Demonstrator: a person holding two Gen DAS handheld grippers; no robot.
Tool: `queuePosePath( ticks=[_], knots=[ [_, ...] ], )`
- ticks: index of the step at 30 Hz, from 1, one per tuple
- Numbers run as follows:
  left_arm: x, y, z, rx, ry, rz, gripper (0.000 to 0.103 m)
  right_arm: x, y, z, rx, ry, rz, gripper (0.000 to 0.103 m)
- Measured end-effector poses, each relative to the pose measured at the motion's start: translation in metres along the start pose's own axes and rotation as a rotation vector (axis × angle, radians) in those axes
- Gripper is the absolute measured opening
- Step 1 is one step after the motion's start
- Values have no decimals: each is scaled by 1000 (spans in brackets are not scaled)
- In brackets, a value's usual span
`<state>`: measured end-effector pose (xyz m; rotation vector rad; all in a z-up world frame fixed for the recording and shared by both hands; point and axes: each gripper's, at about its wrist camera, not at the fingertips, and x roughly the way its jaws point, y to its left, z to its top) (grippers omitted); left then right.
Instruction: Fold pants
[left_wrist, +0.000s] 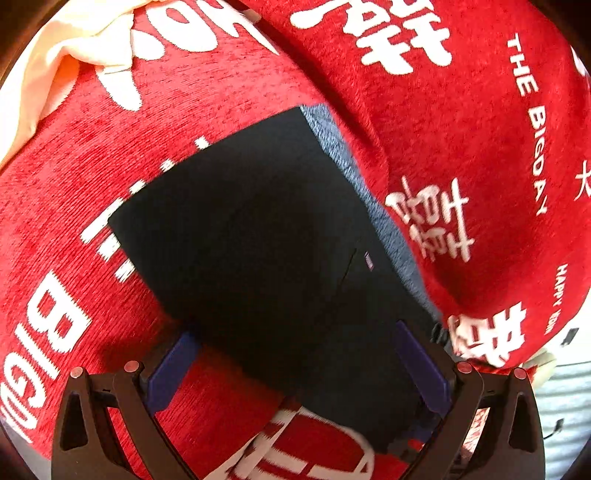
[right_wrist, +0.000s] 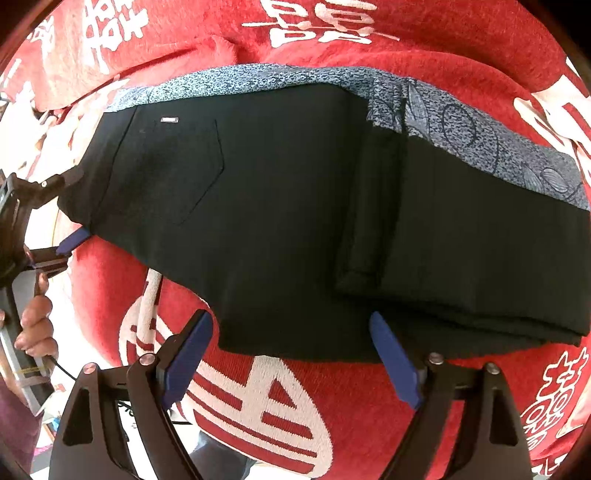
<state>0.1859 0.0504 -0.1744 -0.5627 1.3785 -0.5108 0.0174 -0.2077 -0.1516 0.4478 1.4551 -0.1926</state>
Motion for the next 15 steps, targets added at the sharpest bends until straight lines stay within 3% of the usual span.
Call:
queuePosePath(
  ticks=[5,8,10,13,15],
  knots=[
    [-1,-1,4,-35,-10,-41,103,0,-1,0,1,-6,10,90],
    [-13,-18,5,53,-38,-100,103,0,-3,1,-1,-3,20,90],
    [-6,-20,9,75,-25,-68,103,0,-4,1,-3,-3,28,90],
    [16,-4,15,12,49,-27,103,0,-3,0,-17,-2,25,90],
    [16,-4,15,7,39,-23,103,0,0,1,-33,5,17,89]
  ],
)
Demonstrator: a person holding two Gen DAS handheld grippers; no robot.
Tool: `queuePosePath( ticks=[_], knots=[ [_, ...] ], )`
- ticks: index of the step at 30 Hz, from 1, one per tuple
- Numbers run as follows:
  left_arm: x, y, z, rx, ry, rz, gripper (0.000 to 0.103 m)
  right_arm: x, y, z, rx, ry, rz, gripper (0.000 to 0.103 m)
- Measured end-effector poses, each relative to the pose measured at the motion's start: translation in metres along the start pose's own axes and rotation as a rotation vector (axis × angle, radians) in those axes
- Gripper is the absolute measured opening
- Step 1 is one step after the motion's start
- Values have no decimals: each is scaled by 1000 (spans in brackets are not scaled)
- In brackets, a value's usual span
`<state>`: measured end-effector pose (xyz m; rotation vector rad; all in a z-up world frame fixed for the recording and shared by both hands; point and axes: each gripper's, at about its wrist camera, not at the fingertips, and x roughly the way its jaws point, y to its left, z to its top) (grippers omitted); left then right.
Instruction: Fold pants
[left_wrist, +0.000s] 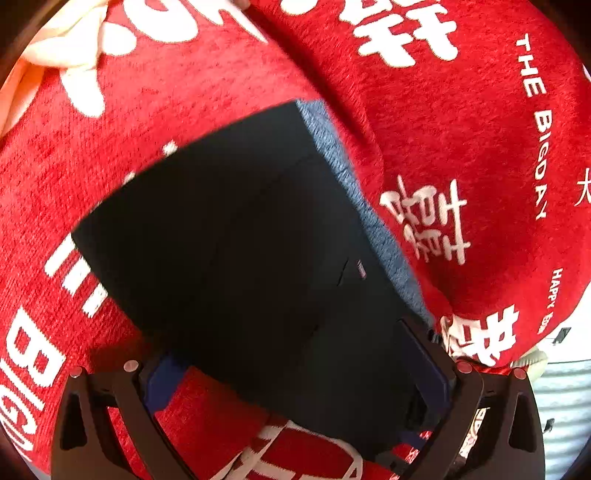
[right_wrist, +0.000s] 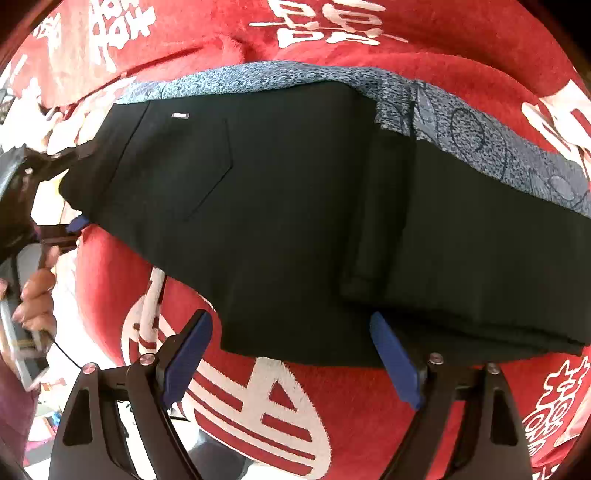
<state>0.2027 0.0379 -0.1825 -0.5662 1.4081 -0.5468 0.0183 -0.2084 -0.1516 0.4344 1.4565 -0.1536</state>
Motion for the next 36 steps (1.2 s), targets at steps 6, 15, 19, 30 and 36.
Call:
queuePosePath(
  ticks=[6,15,19,30,36],
  knots=[
    [-1,-18,-9,84,-54,228,48,-23,-5,3,19,-41,61,90],
    [9,-95,-60,661,-206,555,35,-65,-6,56,35,-126,181,90],
    [11,-99,-65,736,-208,596,35,-71,23,96,-14,-106,278,90],
    [15,-99,-81,832,-239,654,35,-43,175,185,-347,131,385,90],
    [18,-99,-87,853,-261,685,35,0,241,191,-528,294,236,90]
  ],
)
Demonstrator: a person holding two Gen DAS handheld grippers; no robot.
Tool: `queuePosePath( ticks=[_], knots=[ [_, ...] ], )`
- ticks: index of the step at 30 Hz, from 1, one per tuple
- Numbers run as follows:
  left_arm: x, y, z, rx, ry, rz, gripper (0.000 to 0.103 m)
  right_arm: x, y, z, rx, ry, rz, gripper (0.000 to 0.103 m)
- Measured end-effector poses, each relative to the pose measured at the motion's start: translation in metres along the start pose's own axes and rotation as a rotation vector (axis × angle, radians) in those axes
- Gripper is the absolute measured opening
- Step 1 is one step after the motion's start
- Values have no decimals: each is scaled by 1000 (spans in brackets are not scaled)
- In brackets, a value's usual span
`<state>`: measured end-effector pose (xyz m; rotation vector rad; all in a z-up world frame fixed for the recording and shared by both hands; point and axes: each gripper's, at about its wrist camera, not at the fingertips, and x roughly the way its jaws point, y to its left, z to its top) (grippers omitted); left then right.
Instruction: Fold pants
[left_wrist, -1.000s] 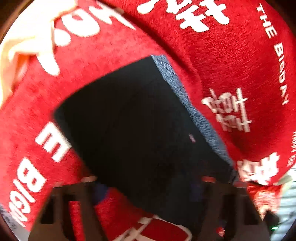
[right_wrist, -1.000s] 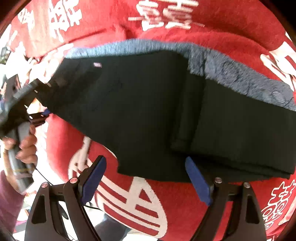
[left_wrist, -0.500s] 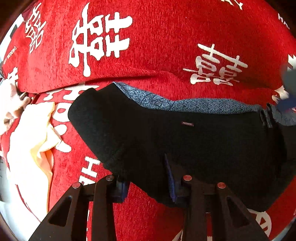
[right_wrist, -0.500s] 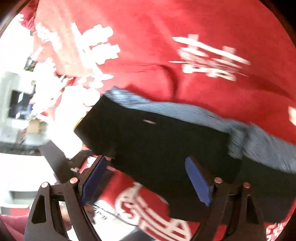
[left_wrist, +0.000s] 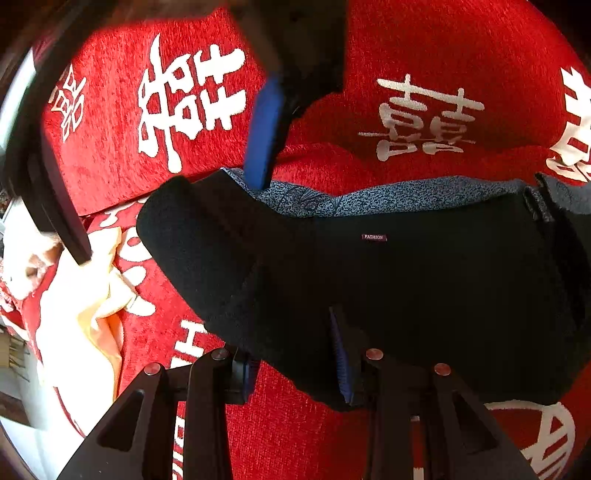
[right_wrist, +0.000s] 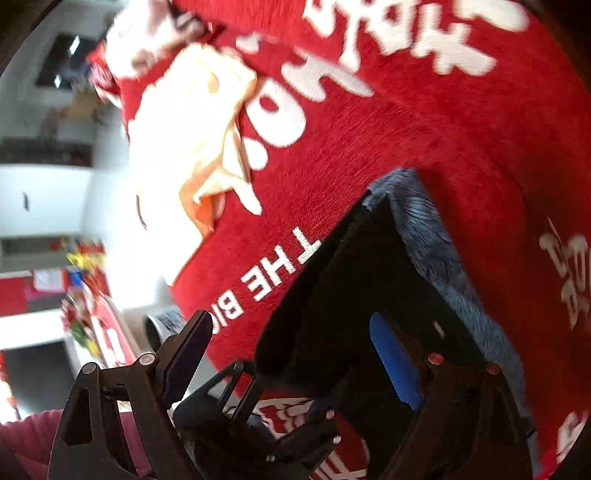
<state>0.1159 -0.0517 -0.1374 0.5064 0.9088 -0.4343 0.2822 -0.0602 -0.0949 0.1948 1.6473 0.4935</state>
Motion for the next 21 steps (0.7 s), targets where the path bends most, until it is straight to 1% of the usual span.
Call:
queuePosePath(
  ticks=[4,5,6,7,8,9,11,14,18,21],
  knots=[
    [0,0,0,-8,-2,2,35,32,5,16,-7,115,-90,90],
    [0,1,-1,-11,0,0,35,39,2,16,-7,138,-116,87],
    [1,2,-1,-16,1,-3,35,42,-4,13,-7,147,-129,79],
    [2,3,-1,-22,9,-10,35,42,-9,7,-3,144,-132,45],
    [3,4,-1,-28,19,-16,35,40,-15,3,14,130,-110,28],
    [2,4,-1,-26,12,-18,35,35,-22,-1,42,102,-76,24],
    [-4,-2,0,-2,-5,-19,35,24,-33,-12,78,47,-34,20],
    [-18,-8,7,5,-23,-34,35,4,-44,-30,99,-30,20,19],
    [-40,-15,20,-15,-52,-70,35,-29,-58,-57,137,-147,125,19],
    [-61,-29,33,6,-91,-91,35,-55,-73,-89,175,-243,193,19]
  ],
)
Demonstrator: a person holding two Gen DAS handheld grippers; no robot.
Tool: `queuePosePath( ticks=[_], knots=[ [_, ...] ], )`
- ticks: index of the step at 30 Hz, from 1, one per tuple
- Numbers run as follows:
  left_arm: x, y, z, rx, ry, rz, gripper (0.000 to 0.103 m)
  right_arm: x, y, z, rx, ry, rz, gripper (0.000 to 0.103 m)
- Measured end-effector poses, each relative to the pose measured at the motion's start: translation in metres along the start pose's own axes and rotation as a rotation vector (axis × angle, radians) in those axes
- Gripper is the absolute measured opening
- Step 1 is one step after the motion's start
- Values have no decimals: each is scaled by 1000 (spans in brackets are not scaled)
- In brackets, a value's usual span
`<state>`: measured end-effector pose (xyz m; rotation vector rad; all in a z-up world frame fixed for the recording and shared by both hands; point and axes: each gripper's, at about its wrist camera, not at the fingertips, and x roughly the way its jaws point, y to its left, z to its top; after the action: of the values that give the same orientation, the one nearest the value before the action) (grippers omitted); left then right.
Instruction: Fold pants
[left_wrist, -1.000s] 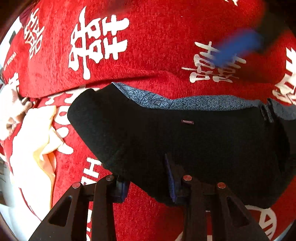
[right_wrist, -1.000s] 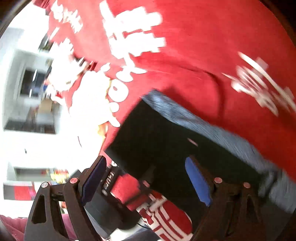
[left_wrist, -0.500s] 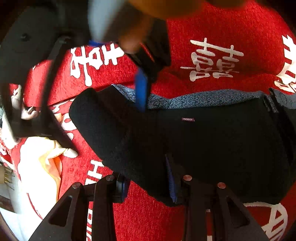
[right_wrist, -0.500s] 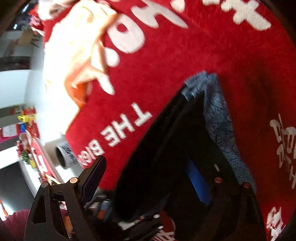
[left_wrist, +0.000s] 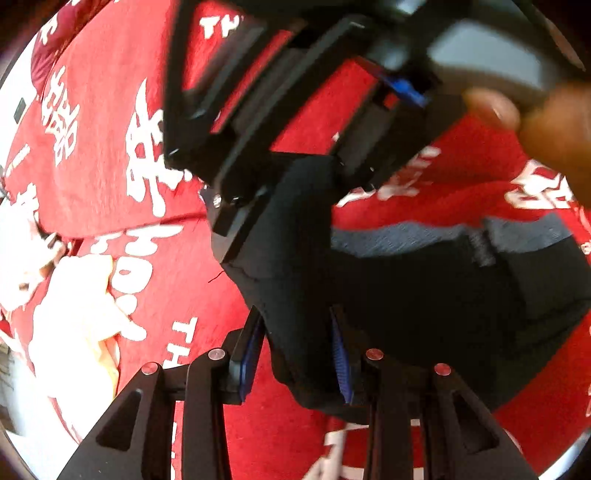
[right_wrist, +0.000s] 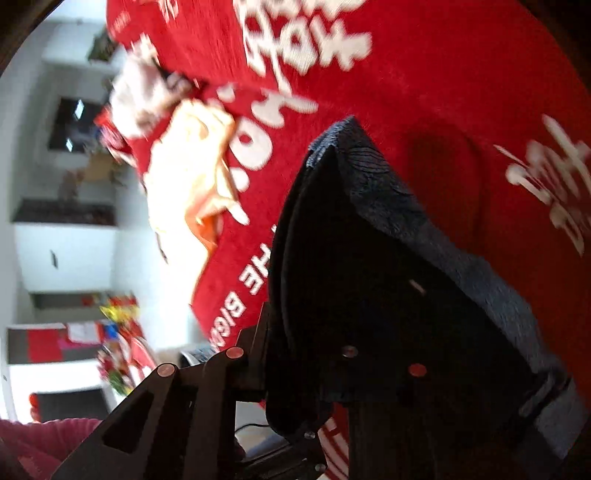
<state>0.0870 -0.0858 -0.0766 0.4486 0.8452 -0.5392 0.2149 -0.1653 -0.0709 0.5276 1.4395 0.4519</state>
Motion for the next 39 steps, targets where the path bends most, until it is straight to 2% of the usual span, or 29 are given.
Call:
queuePosePath(
  ticks=[5,10,15,19,23,27,33,34,35,36,37,39],
  knots=[
    [-34,-38,23,42,-53,-55,35,-62,-28,-43,71,-143,99,20],
    [-62,-87,42,104,-85,-112,35,-122,-61,-95,133,-277,152,20],
    [-80,-156,51,203,-99,-188,35,-171,-106,-156,210,-401,176,22],
    [-83,-218,45,314,-93,-236,36,-204,-149,-213,277,-472,174,23],
    [-78,-277,30,411,-58,-266,36,-209,-194,-257,367,-498,159,23],
    [-57,-319,7,502,-10,-272,36,-196,-243,-291,461,-499,151,23],
    [-33,-345,-9,544,29,-221,38,-168,-284,-307,512,-486,167,23],
    [-31,-346,-10,548,31,-218,47,-167,-287,-309,511,-489,171,23],
    [-29,-348,-12,546,41,-235,61,-165,-289,-311,512,-492,174,23],
    [-28,-348,-12,538,57,-254,67,-163,-291,-312,514,-492,179,23],
    [-29,-346,-11,526,67,-265,71,-162,-292,-312,517,-493,185,23],
    [-32,-341,-10,523,70,-260,71,-161,-292,-314,522,-496,185,24]
  ],
)
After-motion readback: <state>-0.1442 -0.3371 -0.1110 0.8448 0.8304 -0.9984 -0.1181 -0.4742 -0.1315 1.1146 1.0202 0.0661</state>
